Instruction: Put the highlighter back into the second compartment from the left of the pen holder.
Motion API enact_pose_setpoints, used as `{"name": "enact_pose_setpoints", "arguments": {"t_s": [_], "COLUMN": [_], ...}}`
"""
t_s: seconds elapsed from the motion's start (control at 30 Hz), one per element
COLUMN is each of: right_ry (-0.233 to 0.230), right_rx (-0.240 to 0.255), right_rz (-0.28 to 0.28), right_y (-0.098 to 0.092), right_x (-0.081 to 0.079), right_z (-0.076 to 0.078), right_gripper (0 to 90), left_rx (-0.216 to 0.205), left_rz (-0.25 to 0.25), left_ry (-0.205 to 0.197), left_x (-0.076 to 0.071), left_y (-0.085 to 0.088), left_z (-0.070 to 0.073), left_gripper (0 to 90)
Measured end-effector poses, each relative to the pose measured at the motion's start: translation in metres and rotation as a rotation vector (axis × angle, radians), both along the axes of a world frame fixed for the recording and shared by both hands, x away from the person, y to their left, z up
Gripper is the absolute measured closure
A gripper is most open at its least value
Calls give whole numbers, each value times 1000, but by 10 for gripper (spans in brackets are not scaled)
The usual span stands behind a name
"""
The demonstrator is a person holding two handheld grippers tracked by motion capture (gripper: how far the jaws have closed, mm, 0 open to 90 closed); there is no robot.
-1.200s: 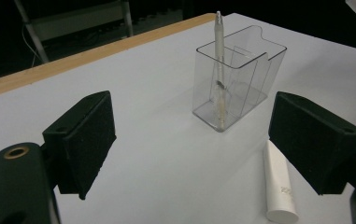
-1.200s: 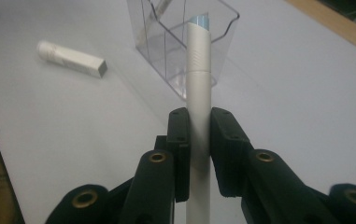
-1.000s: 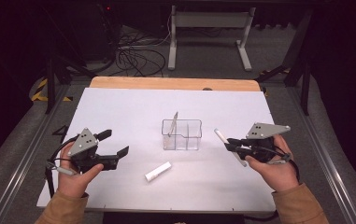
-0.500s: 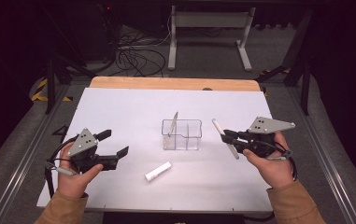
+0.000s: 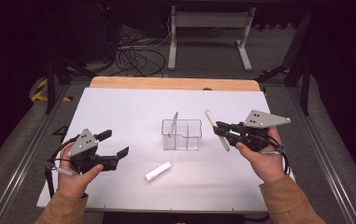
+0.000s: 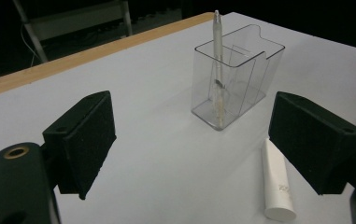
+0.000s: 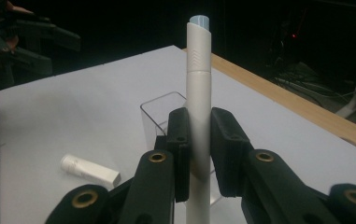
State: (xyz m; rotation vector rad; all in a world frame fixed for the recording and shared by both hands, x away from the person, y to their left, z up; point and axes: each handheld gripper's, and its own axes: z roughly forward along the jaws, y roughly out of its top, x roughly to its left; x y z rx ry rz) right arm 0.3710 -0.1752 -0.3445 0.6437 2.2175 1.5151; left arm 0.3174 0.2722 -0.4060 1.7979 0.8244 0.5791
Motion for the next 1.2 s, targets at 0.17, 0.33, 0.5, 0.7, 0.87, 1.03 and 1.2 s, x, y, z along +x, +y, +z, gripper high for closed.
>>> {"name": "enact_pose_setpoints", "arguments": {"t_s": [0.17, 0.33, 0.5, 0.7, 0.87, 1.03, 1.2], "right_ry": [-15, -27, -35, -45, -43, -33, -34], "right_rx": [31, 50, 72, 96, 119, 153, 166], "right_rz": [11, 10, 3, -13, -20, -23, -32], "right_y": [11, 22, 32, 42, 50, 59, 68], "right_x": [6, 12, 18, 26, 33, 40, 44], "right_z": [1, 0, -1, -5, -9, -14, -18], "right_gripper": [788, 788, 788, 788, 788, 788, 788], "left_rx": [-1, -1, -1, 1, 0, 1, 1], "left_rz": [-1, -2, -2, -4, -6, -7, -7], "left_ry": [0, -3, -1, -2, -1, -1, -1], "left_x": [0, -1, -1, -1, -1, -2, -2], "left_y": [1, 1, 1, 1, 1, 1, 1], "left_z": [0, 1, 1, 1, 1, 1, 1], "left_gripper": [155, 155, 155, 155, 155, 155, 155]}}
